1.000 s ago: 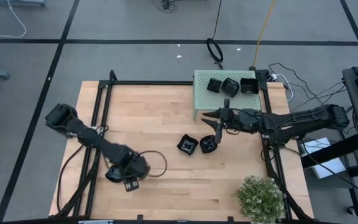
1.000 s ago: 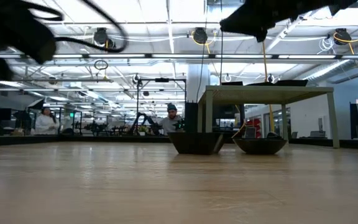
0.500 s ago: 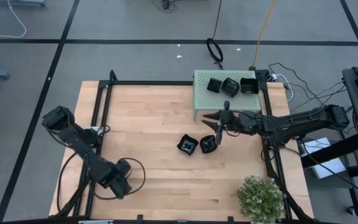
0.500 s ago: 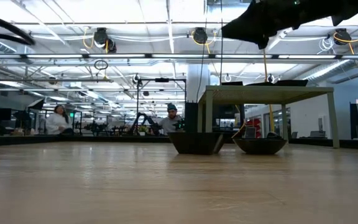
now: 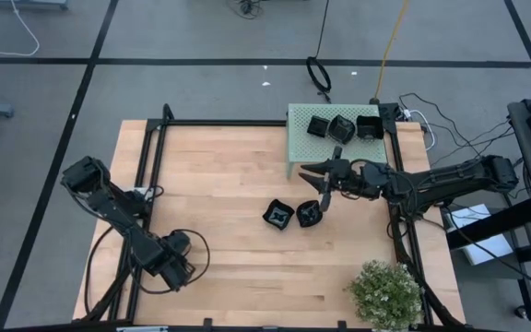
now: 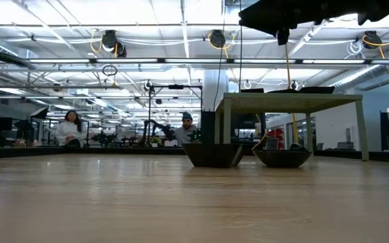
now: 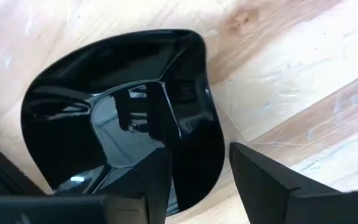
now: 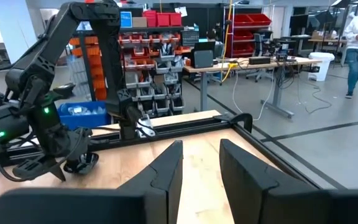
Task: Pick & Place Mini shaped plates
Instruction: Move the bottom leaf-shaped plate to the center of the table
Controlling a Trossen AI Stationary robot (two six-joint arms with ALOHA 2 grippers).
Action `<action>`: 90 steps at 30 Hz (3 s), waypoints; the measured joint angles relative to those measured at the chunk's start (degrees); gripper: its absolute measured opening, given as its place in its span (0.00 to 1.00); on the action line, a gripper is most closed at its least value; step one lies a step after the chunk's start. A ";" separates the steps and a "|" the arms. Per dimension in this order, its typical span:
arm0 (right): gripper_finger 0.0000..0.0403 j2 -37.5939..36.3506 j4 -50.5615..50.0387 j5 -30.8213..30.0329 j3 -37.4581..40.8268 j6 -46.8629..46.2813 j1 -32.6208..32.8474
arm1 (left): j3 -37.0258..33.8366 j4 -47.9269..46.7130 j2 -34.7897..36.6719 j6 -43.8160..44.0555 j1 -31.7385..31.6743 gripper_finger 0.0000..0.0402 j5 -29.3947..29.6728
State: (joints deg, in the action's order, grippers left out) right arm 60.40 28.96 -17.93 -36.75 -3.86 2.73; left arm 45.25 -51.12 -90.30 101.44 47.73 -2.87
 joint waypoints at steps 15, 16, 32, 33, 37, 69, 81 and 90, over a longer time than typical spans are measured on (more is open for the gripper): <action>0.23 0.00 -0.03 0.00 0.00 -3.44 0.02 | 0.75 5.96 -0.20 -9.93 -1.35 0.03 4.17; 0.23 0.00 -0.01 0.00 0.00 -3.63 0.02 | 1.29 6.56 -0.23 -12.00 -1.73 0.04 5.33; 0.23 0.00 0.38 0.00 0.00 -3.08 0.02 | 13.22 16.40 -0.33 -55.40 -12.77 0.01 23.93; 0.23 0.00 0.38 0.00 0.00 -3.02 0.02 | 13.27 18.66 -0.33 -58.75 -13.61 0.01 24.51; 0.23 0.00 0.38 0.00 0.00 -2.99 0.02 | 13.27 27.92 -0.33 -73.65 -17.23 0.04 25.79; 0.23 0.00 -0.98 -0.24 0.00 1.75 -3.03 | 34.39 44.99 -23.71 -107.19 -34.93 0.05 10.28; 0.23 0.00 -2.62 -0.24 -0.03 1.55 -6.04 | 34.80 40.83 -23.76 -111.36 -35.45 0.05 4.17; 0.23 0.00 -2.61 -0.24 -0.03 0.05 -6.52 | 34.80 43.83 -23.74 -130.41 -33.92 0.05 0.32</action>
State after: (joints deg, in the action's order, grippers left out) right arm 60.40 26.35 -18.17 -36.77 -3.80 -3.79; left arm 80.05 -7.29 -114.04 -28.97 13.81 -2.55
